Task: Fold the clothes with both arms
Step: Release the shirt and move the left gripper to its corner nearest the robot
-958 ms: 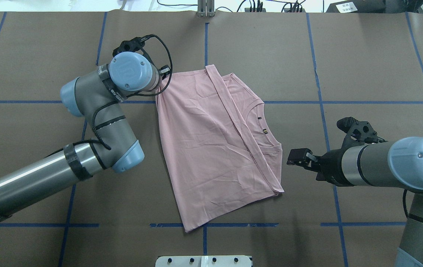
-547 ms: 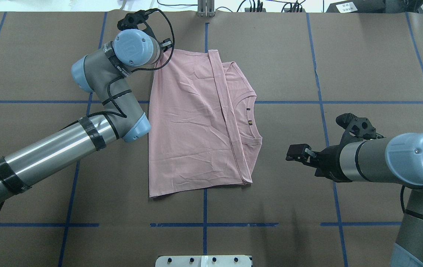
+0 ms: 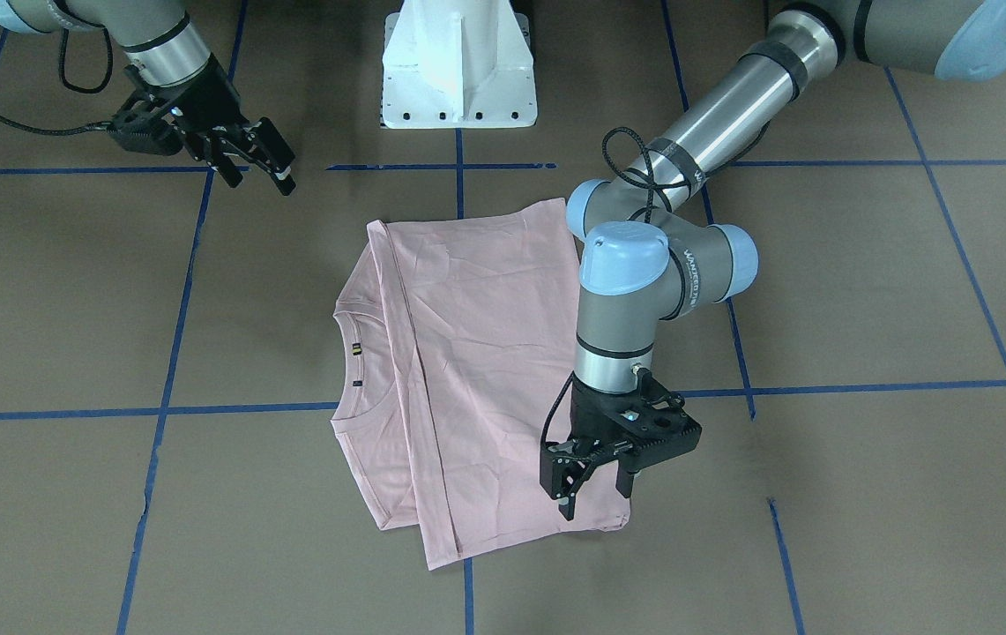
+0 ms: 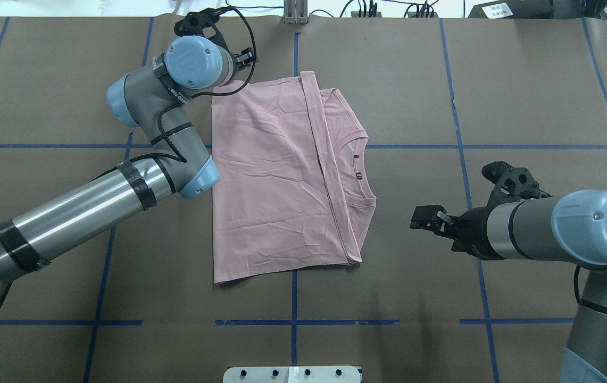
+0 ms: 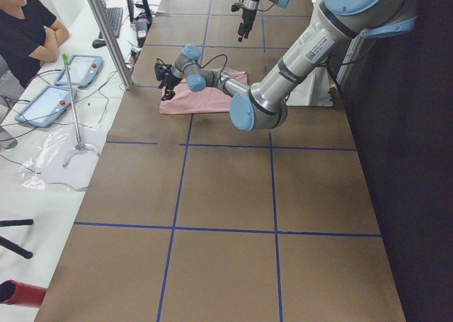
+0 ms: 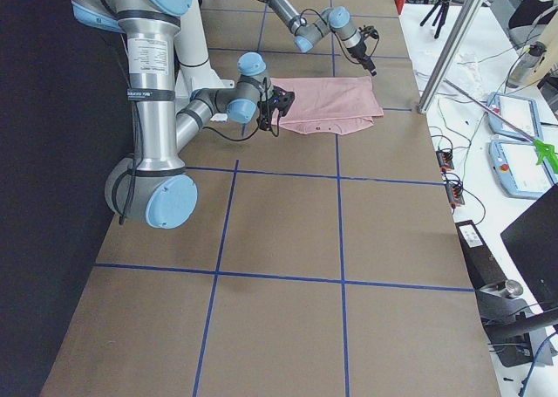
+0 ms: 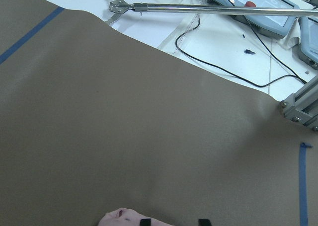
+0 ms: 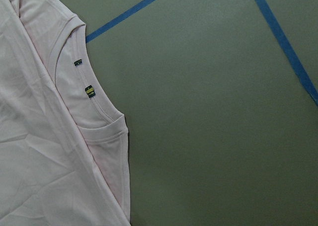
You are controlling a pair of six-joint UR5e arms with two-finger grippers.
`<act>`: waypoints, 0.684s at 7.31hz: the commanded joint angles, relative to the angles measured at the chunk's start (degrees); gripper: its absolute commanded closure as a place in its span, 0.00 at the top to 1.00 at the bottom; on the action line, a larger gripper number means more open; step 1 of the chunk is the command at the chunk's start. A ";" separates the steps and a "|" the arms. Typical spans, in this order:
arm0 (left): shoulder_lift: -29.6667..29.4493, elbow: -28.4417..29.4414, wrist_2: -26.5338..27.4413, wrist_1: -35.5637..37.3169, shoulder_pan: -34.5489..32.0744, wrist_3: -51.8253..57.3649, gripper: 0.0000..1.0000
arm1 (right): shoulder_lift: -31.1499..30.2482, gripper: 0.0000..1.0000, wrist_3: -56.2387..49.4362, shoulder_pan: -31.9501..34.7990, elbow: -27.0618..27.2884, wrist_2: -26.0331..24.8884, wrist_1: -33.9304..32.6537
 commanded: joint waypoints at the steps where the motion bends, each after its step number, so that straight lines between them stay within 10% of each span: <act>1: 6.84 -13.62 -8.96 4.96 -0.08 -1.43 1.00 | 0.76 1.00 0.00 0.12 -0.18 0.14 -0.56; 5: 21.36 -38.61 -16.82 20.22 5.07 -20.03 0.99 | 0.85 1.00 -0.09 -0.14 -0.97 0.23 -0.56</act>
